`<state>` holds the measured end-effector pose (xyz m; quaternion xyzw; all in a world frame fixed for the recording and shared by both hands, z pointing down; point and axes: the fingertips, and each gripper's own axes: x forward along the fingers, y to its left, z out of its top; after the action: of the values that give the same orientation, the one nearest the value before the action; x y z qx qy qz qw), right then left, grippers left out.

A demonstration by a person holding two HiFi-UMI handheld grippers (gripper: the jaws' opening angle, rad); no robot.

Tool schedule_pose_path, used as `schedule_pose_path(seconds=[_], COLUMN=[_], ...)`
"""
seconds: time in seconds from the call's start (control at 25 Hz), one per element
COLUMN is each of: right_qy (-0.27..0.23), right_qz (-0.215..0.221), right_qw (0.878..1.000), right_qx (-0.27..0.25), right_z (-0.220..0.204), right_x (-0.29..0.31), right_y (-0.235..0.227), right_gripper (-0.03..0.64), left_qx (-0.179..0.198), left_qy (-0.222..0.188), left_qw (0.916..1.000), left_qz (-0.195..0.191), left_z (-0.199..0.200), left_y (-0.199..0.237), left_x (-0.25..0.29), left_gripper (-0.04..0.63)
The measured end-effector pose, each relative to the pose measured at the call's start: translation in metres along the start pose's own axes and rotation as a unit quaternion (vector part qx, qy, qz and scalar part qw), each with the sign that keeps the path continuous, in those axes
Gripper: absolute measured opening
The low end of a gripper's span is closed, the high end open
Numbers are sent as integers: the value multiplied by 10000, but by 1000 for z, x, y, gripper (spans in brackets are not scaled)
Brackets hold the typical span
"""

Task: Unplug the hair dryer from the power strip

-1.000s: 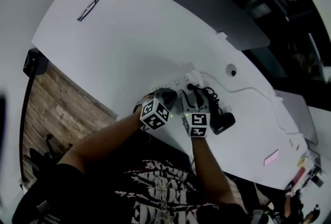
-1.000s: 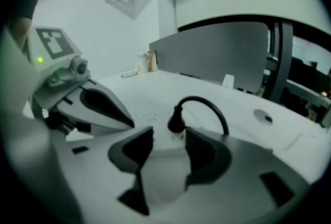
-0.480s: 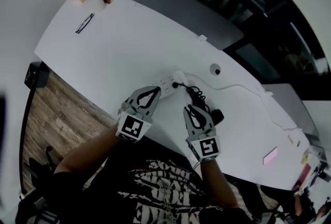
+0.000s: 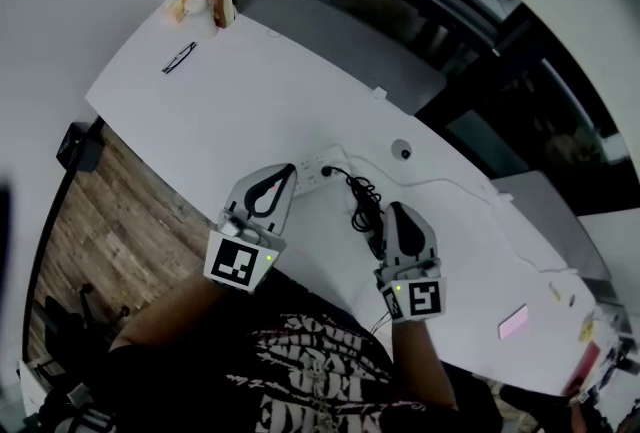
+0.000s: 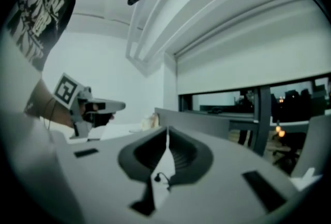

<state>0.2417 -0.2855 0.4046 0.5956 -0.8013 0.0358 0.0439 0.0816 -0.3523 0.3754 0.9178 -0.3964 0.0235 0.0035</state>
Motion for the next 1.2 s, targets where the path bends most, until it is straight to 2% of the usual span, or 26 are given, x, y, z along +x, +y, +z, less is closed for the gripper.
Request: schedule_pose_path(seconds=[0.2,0.4,0.8,0.96,1.2], right_qy=[-3,-55,-92,-34,-24], right_qz=[209,367,379,419,465], right_qw=[9998,9992,9992,9991,9989], right_qx=[6,148,40,16,29], right_z=[-1,-2,2,3,4], right_x=[-14,-18,-25,-24,-23], right_y=[8,11,7,8,15], right_gripper=[37,37,34,34,34], left_qx=[150,313,427,232,376], left_qy=[75,0,8,0,79], left_qw=[9996,9992,9980,9984,9978], left_qz=[227,268,469,519,544], left_z=[-5,9,18,18,13], left_y=[-10,-22,-26,-28,-25], left_x=[-8,-16,-34,-37,-48], left_gripper=[28,28,28,28,28])
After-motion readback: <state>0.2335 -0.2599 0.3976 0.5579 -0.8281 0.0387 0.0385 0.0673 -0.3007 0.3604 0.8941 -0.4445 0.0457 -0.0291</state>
